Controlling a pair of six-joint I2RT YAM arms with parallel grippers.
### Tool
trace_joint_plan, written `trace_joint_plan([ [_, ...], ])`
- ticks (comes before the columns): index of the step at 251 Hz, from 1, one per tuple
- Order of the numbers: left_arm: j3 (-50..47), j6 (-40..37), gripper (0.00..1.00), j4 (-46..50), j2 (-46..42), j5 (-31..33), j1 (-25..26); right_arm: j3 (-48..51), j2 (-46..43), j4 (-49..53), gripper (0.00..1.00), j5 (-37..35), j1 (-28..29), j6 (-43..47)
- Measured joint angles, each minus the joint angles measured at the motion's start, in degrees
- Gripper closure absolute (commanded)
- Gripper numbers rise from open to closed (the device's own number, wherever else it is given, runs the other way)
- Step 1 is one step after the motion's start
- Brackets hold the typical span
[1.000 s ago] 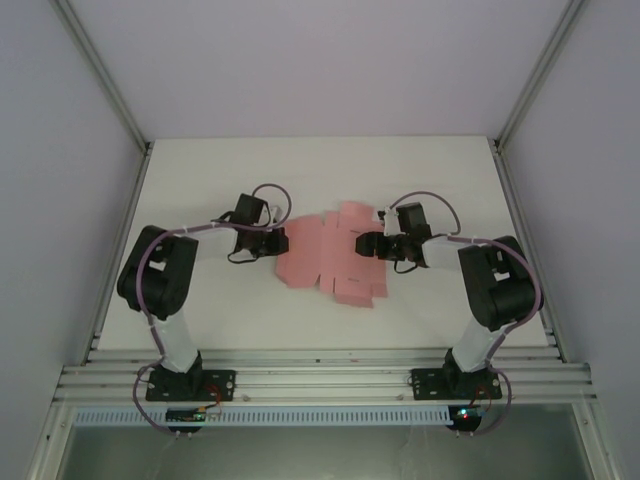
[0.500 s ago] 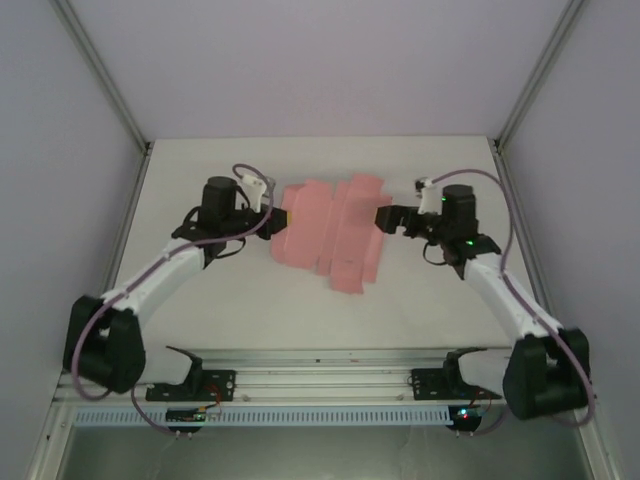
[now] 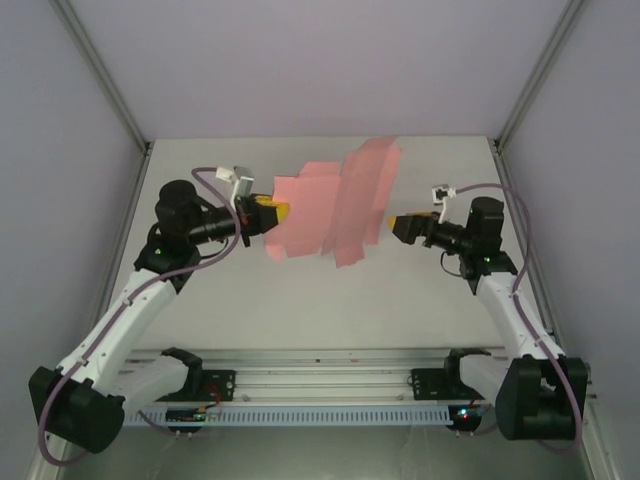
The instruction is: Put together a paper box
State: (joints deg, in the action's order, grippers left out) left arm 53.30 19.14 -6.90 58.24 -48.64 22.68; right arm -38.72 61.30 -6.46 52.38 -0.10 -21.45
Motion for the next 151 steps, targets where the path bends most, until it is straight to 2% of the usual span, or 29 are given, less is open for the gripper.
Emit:
trace_joint_plan([
  [31,-0.2,2.9,1.0,-3.0,-1.2,-2.9,0.0,0.0,1.5,-3.3,0.13,3.2,0.0,0.1],
  [47,-0.2,3.9,1.0,-4.1,-1.8,-3.9,0.1,0.0,2.0,-4.3,0.23,4.2,0.0,0.0],
  [76,-0.2,5.0,1.0,-5.4,-2.6,-4.7,0.3,0.3,2.6,-7.4,0.55,6.5,0.0,-0.4],
  [88,-0.2,5.2,1.0,-5.6,-2.7,-4.7,0.3,0.7,2.6,-8.7,0.73,7.4,0.0,-1.4],
  [98,-0.2,5.2,1.0,-5.6,-2.6,-4.7,0.3,0.9,2.6,-10.1,0.81,8.2,0.0,-1.5],
  [114,-0.2,5.2,1.0,-5.3,-2.6,-4.4,0.3,1.4,2.5,-11.5,0.9,9.0,0.0,-2.3],
  [145,-0.2,4.9,1.0,-4.0,-2.6,-1.7,0.3,1.7,1.3,-11.0,1.0,9.1,0.1,-1.2],
  [151,-0.2,4.7,0.93,-3.4,-2.6,-0.6,0.3,1.7,0.9,-10.1,1.0,8.6,0.1,-0.4],
])
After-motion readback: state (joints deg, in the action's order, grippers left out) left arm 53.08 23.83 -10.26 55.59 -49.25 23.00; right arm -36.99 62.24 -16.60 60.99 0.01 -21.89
